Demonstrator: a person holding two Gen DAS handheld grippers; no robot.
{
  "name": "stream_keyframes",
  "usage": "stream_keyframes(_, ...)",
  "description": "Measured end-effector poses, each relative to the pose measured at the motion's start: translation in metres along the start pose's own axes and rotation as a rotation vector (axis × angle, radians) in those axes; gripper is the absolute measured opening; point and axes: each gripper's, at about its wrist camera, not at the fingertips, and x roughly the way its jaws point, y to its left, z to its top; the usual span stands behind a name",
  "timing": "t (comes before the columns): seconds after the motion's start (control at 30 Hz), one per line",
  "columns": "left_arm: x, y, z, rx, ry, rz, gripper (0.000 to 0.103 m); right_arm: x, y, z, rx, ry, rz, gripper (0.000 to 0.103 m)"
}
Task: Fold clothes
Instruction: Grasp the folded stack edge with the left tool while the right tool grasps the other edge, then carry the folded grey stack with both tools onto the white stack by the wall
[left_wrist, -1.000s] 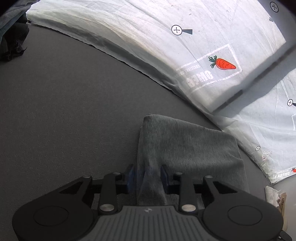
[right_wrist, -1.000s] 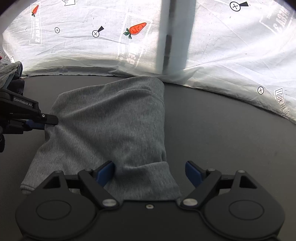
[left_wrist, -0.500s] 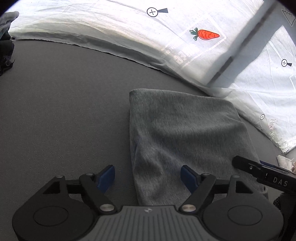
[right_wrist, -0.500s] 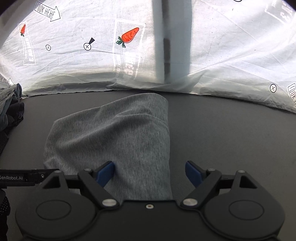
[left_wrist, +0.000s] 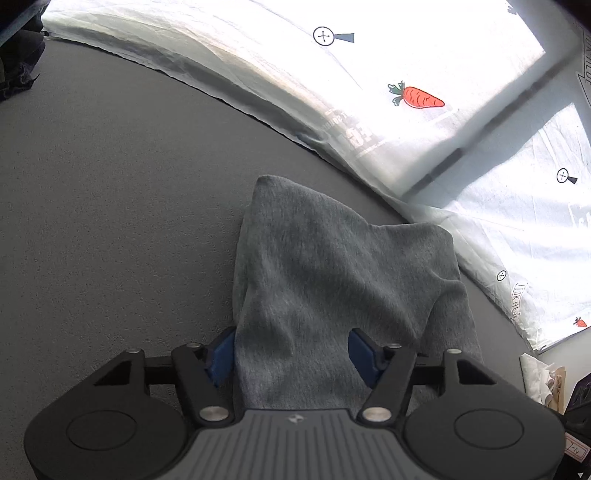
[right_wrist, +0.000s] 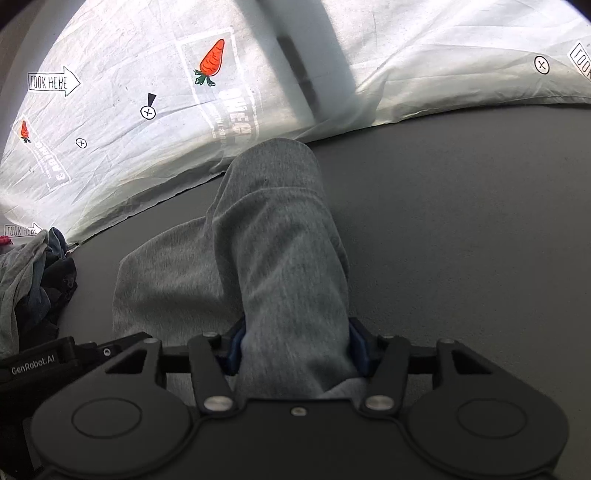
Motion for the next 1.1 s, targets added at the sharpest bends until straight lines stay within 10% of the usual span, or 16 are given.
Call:
stream_keyframes(0.1,-0.001,0.01,-0.001,-0.064,0.01,0.0,0.017,-0.003,0.019,-0.004,-0.116,-0.013,-0.055,0.046)
stream_keyframes(0.2,-0.002,0.002,-0.002,-0.066,0.005,-0.01,0.012,-0.019,0.028,-0.006,-0.142,-0.05,-0.06,0.033)
stream_keyframes(0.57,-0.096,-0.093,-0.039,0.227,-0.088,-0.194,0.011,-0.139,0.041,-0.033,-0.159,-0.223,-0.071,0.027)
stream_keyframes(1.1,-0.157,-0.181,-0.173,0.357,-0.064,-0.314,0.011,-0.273,-0.036,-0.107,-0.064,-0.298,-0.173,0.027)
